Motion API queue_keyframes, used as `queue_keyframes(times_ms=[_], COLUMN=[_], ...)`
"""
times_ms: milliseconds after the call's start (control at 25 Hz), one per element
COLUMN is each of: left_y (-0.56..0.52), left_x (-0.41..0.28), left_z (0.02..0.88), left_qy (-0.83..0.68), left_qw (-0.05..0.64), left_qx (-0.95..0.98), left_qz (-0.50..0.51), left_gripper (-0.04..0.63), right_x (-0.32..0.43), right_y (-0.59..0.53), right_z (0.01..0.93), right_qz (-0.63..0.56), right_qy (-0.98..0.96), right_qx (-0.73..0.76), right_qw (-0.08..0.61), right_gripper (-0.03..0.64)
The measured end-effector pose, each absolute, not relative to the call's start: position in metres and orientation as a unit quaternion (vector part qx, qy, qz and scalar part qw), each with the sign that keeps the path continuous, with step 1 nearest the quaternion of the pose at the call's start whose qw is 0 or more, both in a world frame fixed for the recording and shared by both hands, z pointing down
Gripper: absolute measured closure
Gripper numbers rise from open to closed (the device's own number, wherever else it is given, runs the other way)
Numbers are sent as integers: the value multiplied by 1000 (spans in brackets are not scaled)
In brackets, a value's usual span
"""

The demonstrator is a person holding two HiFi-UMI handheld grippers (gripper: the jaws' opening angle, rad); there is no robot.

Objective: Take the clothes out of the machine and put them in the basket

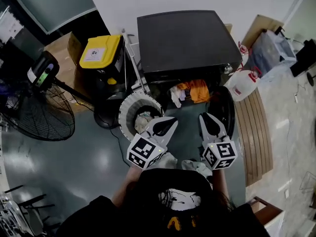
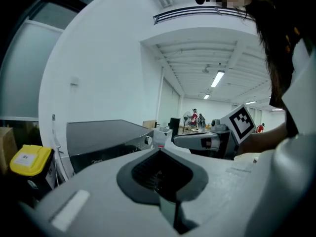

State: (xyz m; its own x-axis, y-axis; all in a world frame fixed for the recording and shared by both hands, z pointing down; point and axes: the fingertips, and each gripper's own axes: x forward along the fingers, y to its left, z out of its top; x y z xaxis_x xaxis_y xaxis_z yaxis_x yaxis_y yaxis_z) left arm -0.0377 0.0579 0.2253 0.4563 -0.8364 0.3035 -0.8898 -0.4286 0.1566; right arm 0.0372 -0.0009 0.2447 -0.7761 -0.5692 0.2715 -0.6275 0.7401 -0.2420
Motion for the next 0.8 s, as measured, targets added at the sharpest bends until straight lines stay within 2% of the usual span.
queue_keyframes(times_ms=[480, 800], left_y=[46, 11], left_x=[-62, -57], left_z=[259, 289], left_qy=[-457, -445], left_qw=[153, 138], left_qx=[870, 875], left_qz=[107, 129], left_gripper=[595, 595], right_x=[27, 32], right_y=[-14, -68], right_z=[288, 359], right_qz=[187, 205], right_qy=[-898, -878], right_qx=[383, 406], right_qw=[112, 147], right_gripper=[543, 513])
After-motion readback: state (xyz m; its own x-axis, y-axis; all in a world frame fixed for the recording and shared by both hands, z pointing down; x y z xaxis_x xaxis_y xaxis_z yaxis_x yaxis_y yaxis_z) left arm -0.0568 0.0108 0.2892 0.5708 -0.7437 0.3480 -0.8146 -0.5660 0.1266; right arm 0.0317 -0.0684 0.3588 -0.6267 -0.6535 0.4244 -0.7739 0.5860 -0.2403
